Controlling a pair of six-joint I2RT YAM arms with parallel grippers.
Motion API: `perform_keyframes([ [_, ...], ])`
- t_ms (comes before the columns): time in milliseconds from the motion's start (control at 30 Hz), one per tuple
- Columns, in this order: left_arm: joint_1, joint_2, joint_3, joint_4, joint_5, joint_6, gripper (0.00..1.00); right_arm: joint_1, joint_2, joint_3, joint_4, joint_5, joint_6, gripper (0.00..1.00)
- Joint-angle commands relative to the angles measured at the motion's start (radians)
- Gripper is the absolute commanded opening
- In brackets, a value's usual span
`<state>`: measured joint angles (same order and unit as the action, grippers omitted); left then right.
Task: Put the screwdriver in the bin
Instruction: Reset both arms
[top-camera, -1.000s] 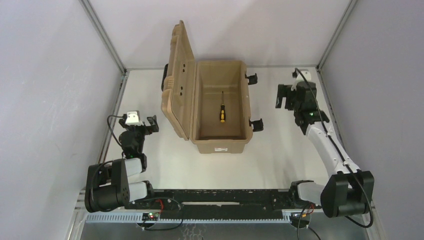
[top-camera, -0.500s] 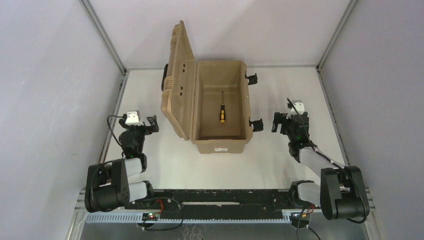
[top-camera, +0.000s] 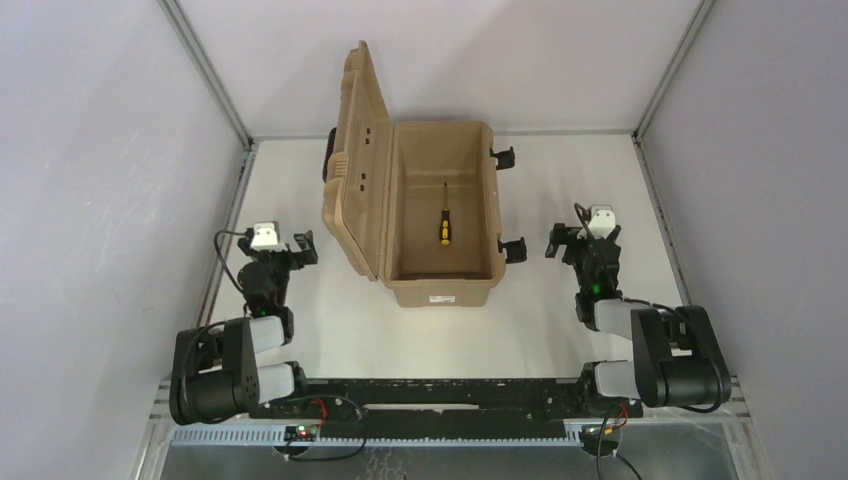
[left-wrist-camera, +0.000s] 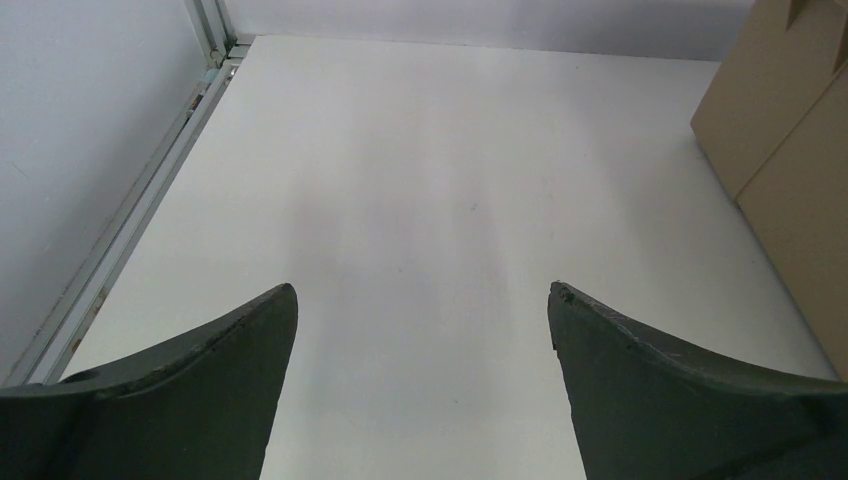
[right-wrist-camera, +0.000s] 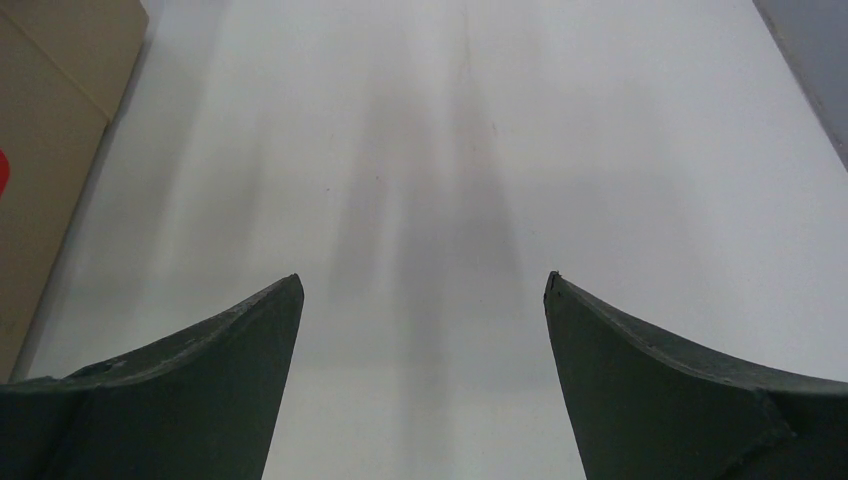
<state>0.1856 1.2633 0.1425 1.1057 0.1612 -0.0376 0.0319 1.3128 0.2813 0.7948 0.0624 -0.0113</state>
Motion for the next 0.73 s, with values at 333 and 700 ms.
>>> perform_keyframes([
  [333,-0.004,0.002,-0.019,0.101,0.0,-0.008,1.0,-0.012,0.035,-0.041,0.181,-0.021,0.031,0.99],
  [700,-0.004,0.002,-0.018,0.101,0.0,-0.01,1.0,-0.062,0.045,-0.014,0.137,-0.086,0.06,1.0],
])
